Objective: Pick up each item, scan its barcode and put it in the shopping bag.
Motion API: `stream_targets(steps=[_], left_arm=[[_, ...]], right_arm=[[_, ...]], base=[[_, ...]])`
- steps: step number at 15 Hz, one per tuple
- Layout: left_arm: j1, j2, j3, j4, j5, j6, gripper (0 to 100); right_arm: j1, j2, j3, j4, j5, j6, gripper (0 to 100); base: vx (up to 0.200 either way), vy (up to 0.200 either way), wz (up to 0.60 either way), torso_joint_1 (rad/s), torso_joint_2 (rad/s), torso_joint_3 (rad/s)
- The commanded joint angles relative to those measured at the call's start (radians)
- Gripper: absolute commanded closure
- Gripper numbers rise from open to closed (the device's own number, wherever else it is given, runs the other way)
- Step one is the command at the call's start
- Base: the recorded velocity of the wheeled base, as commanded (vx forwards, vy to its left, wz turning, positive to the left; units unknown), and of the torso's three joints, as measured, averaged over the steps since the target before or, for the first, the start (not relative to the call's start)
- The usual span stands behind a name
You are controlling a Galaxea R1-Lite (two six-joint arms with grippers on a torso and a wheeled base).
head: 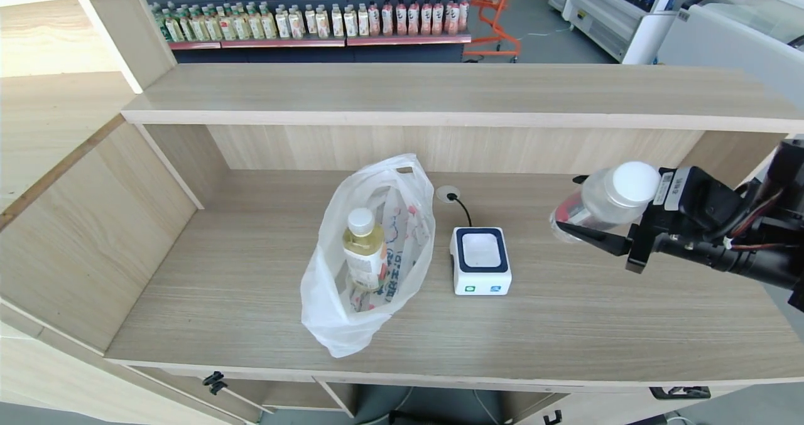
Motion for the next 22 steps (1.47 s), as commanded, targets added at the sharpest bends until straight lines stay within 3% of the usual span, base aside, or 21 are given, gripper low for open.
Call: stream_targets(steps=[1, 6, 17, 22], left_arm=[[0.000, 0.000, 0.000, 0.000, 0.000, 0.002, 0], [0.000, 0.000, 0.000, 0.000, 0.000, -0.001, 0], [0.000, 0.000, 0.000, 0.000, 0.000, -0.001, 0], [0.000, 0.000, 0.000, 0.000, 0.000, -0.001, 0]], right_arm=[[-0.001, 0.113, -0.039, -0.053, 0.026, 0.001, 100], [-0.004, 0.262, -0.166, -0.073, 0.086, 0.002, 100], [-0.003, 0.420, -0.209, -0.161, 0.107, -0.010, 100], [-0.001, 0.470, -0.248, -0.161, 0.127, -0.075, 100]], base=[[0.000, 0.200, 0.00, 0.002, 0.00, 0.002], [0.000, 0.080, 0.00, 0.001, 0.00, 0.003], [0.000, 0.000, 0.00, 0.000, 0.00, 0.000], [0.000, 0.000, 0.00, 0.000, 0.00, 0.000]])
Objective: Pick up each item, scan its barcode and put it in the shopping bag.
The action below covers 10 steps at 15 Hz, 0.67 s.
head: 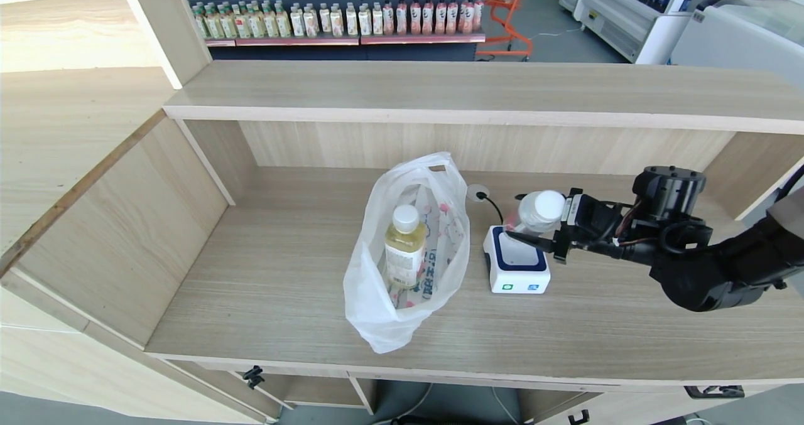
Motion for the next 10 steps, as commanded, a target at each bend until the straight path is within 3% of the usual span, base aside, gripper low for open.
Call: stream_targets(steps=[1, 10], left_arm=[[0.000, 0.000, 0.000, 0.000, 0.000, 0.000, 0], [0.000, 0.000, 0.000, 0.000, 0.000, 0.000, 0]], right_arm=[[0.000, 0.018, -0.003, 0.000, 0.000, -0.007, 100], [-0.002, 0.037, -0.019, 0.000, -0.004, -0.073, 100]], base=[[0.000, 0.000, 0.00, 0.000, 0.00, 0.000], [0.000, 0.000, 0.00, 0.000, 0.00, 0.000]])
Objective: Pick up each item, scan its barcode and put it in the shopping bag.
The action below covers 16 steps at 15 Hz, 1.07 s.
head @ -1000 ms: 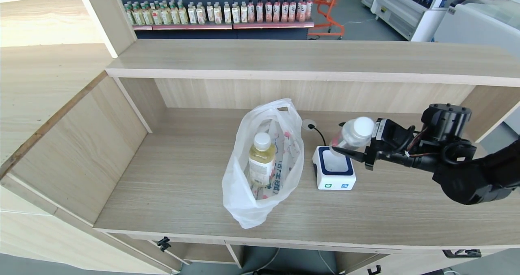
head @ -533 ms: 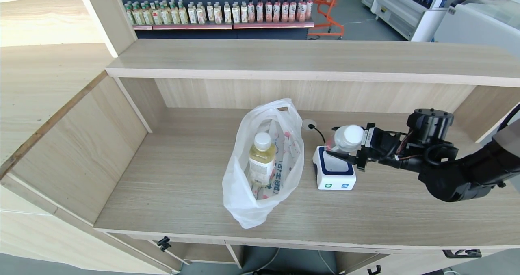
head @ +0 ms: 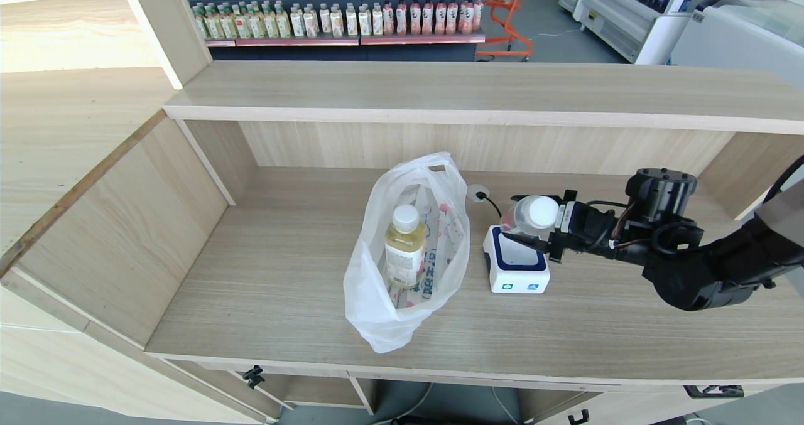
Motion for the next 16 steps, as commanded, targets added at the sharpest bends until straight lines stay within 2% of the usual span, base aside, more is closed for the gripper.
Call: stream_targets(steps=[1, 6, 8, 11, 12, 13, 16], left_arm=[[0.000, 0.000, 0.000, 0.000, 0.001, 0.000, 0], [0.000, 0.000, 0.000, 0.000, 0.001, 0.000, 0], [0.000, 0.000, 0.000, 0.000, 0.001, 0.000, 0], [0.000, 0.000, 0.000, 0.000, 0.001, 0.000, 0], [0.000, 0.000, 0.000, 0.000, 0.001, 0.000, 0], [0.000, 0.000, 0.000, 0.000, 0.001, 0.000, 0], [0.000, 0.000, 0.000, 0.000, 0.001, 0.000, 0]], right_arm=[[-0.001, 0.004, 0.001, 0.002, -0.002, -0.002, 100], [0.002, -0.043, 0.005, 0.013, -0.008, 0.026, 100], [0.016, -0.172, 0.004, 0.007, -0.026, 0.280, 100], [0.036, -0.315, 0.059, 0.011, -0.128, 0.652, 100], [0.036, -0.332, 0.074, 0.013, -0.152, 0.698, 100], [0.036, -0.369, 0.148, 0.013, -0.212, 0.802, 100], [0.031, -0.430, 0.291, 0.013, -0.221, 0.874, 100]], base=[[0.000, 0.000, 0.00, 0.000, 0.00, 0.000], [0.000, 0.000, 0.00, 0.000, 0.00, 0.000], [0.000, 0.000, 0.00, 0.000, 0.00, 0.000], [0.000, 0.000, 0.00, 0.000, 0.00, 0.000], [0.000, 0.000, 0.00, 0.000, 0.00, 0.000], [0.000, 0.000, 0.00, 0.000, 0.00, 0.000], [0.000, 0.000, 0.00, 0.000, 0.00, 0.000]])
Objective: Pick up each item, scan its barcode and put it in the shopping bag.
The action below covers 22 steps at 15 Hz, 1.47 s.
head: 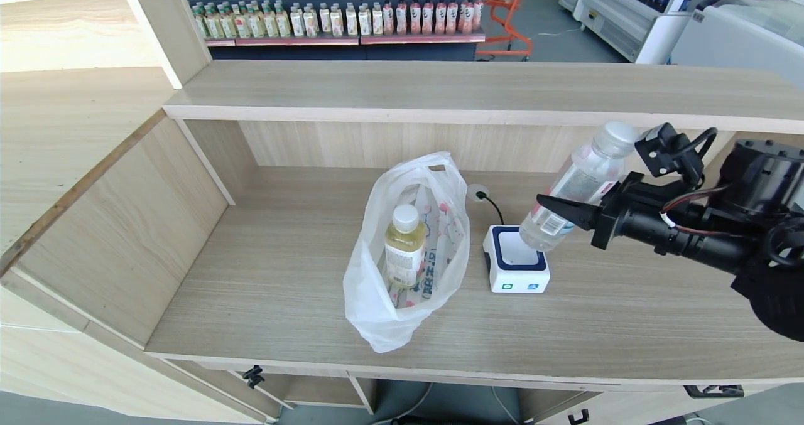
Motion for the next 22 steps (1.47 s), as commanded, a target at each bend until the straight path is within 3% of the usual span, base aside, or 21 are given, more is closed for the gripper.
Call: stream_targets(steps=[1, 5, 7, 10, 11, 22], left_arm=[[0.000, 0.000, 0.000, 0.000, 0.001, 0.000, 0], [0.000, 0.000, 0.000, 0.000, 0.001, 0.001, 0], [0.000, 0.000, 0.000, 0.000, 0.001, -0.002, 0], [0.000, 0.000, 0.000, 0.000, 0.001, 0.000, 0], [0.000, 0.000, 0.000, 0.000, 0.001, 0.000, 0], [0.000, 0.000, 0.000, 0.000, 0.001, 0.000, 0]], right_arm=[[0.000, -0.076, 0.084, -0.001, -0.003, 0.028, 100], [0.011, -0.057, 0.084, 0.000, -0.004, 0.094, 100], [0.012, -0.039, 0.063, 0.006, -0.009, 0.152, 100], [0.077, -0.028, -0.020, 0.138, -0.207, 0.188, 100], [0.089, -0.002, -0.057, 0.147, -0.225, 0.222, 100], [0.192, 0.391, -0.404, 0.100, -0.242, 0.226, 100]], base=[[0.000, 0.000, 0.00, 0.000, 0.00, 0.000], [0.000, 0.000, 0.00, 0.000, 0.00, 0.000], [0.000, 0.200, 0.00, 0.000, 0.00, 0.007], [0.000, 0.067, 0.00, -0.002, 0.00, 0.001], [0.000, 0.000, 0.00, 0.000, 0.00, 0.000], [0.000, 0.000, 0.00, 0.000, 0.00, 0.000]])
